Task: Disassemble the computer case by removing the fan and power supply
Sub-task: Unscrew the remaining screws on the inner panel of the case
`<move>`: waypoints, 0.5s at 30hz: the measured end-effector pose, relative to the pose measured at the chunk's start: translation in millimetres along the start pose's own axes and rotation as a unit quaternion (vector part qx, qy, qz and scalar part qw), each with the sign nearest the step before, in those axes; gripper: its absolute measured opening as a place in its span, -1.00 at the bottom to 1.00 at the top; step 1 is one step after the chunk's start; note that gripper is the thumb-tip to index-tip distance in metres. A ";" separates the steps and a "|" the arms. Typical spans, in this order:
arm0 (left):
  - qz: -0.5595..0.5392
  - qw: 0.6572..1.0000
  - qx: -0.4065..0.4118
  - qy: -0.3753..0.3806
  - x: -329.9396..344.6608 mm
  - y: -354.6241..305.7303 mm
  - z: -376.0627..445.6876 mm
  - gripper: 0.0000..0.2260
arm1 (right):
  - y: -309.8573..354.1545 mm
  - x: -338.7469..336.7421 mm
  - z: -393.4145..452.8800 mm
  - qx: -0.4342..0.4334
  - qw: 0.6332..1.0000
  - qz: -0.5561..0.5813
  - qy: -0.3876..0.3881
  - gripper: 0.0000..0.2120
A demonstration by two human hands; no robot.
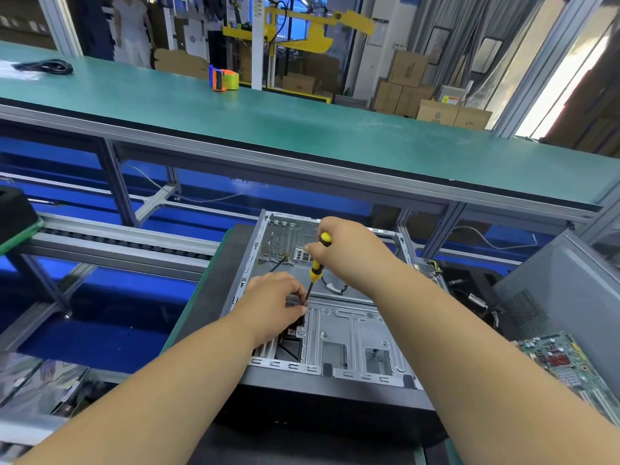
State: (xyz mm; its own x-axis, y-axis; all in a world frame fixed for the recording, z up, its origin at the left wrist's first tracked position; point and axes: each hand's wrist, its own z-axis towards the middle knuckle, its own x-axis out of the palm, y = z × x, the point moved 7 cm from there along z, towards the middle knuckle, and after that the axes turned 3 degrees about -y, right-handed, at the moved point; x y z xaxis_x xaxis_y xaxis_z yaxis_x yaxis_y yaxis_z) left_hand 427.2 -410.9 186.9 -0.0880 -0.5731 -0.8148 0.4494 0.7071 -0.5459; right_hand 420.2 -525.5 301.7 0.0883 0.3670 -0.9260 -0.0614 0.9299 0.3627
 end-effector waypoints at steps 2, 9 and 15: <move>-0.001 1.000 0.001 0.000 0.7 0.2 0.4 -0.94 | 2.5 -2.6 -0.5 -0.004 1.000 0.000 -0.012 -0.81; -0.019 1.000 0.005 0.003 2.9 3.2 -0.4 -0.91 | 6.0 -1.6 -2.5 -0.014 0.995 -0.096 -0.018 -0.76; -0.014 1.000 0.005 0.000 2.9 3.2 0.5 -0.92 | 6.3 1.3 1.5 -0.033 0.996 -0.087 -0.005 -0.79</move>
State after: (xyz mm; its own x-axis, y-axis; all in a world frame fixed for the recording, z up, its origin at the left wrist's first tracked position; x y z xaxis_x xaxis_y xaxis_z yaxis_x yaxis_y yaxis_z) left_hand 428.8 -410.5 182.9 -0.1009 -0.5930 -0.7988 0.4563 0.6859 -0.5668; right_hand 421.4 -519.1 302.9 0.1141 0.2013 -0.9729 -0.1091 0.9759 0.1892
